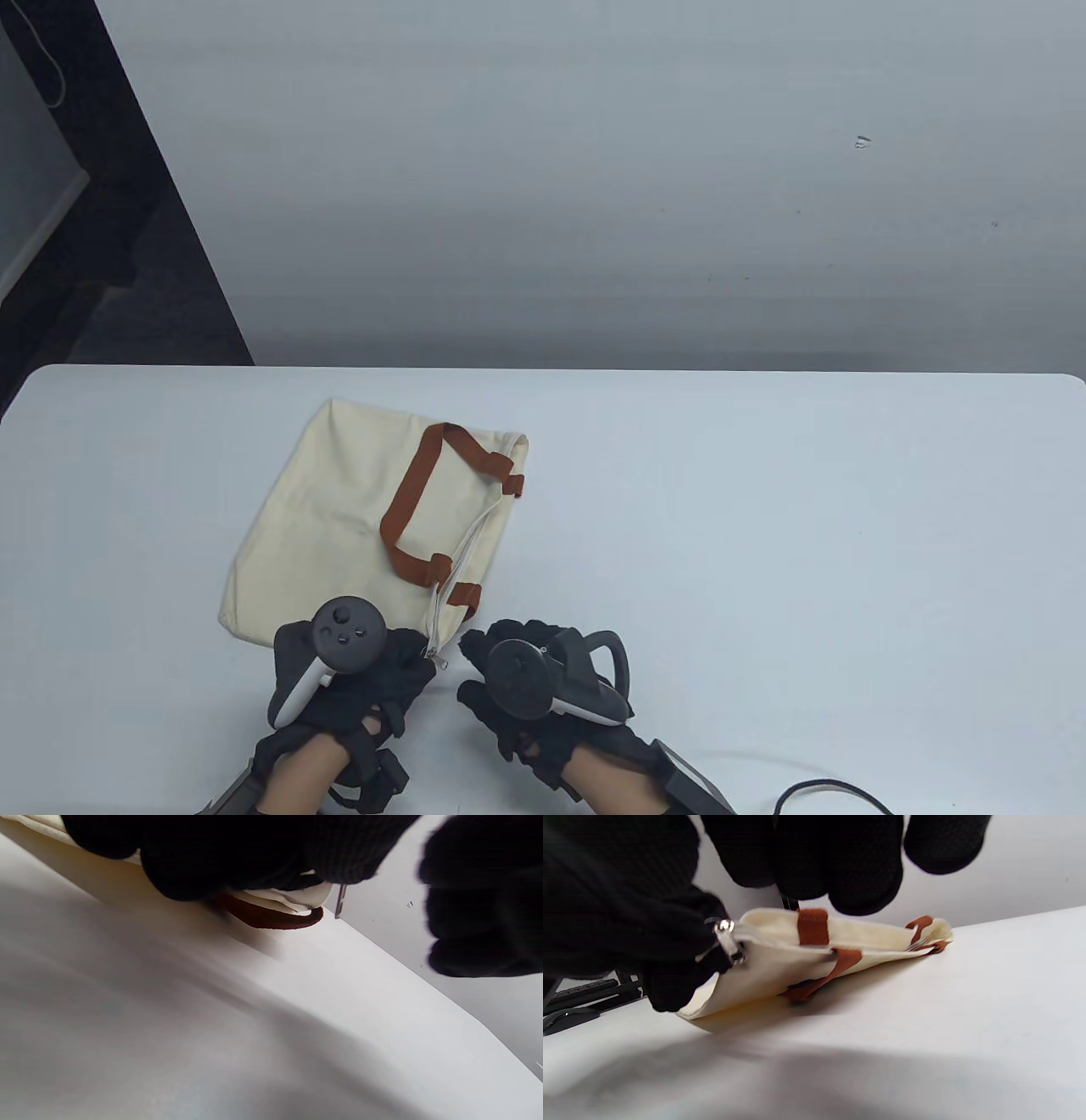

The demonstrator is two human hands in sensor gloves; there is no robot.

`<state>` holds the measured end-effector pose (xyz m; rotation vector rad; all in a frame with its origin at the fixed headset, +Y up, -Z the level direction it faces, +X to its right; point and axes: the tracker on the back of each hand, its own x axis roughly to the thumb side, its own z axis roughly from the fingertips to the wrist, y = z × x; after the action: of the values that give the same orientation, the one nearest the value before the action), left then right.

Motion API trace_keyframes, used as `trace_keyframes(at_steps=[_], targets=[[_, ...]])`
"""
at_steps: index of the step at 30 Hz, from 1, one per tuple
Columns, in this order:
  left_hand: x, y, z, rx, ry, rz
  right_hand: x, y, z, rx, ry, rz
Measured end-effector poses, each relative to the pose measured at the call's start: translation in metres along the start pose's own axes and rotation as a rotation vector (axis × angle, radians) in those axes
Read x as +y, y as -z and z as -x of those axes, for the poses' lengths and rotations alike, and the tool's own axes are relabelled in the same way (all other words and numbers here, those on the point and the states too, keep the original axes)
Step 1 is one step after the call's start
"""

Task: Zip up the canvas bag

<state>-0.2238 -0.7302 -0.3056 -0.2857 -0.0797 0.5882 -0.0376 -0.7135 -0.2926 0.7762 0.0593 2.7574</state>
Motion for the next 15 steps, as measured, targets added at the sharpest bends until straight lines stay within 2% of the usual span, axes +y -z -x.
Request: trace_keyframes(at_steps=[3,8,10,15], targets=[[0.000,-0.001,-0.002,-0.013,-0.039,0.023,0.011,0.010,-0.006,0.010,-0.024,-0.044],[0.002,0.000,0.002,-0.013,-0.103,0.044,0.014,0.020,-0.007,0.055,-0.058,-0.040],[0.001,0.000,0.001,-0.016,-0.135,0.067,0.018,0.024,-0.007,0.064,-0.068,-0.071],[-0.003,0.000,0.000,-0.010,-0.076,0.068,0.024,0.029,-0.009,0.069,-0.057,-0.077]])
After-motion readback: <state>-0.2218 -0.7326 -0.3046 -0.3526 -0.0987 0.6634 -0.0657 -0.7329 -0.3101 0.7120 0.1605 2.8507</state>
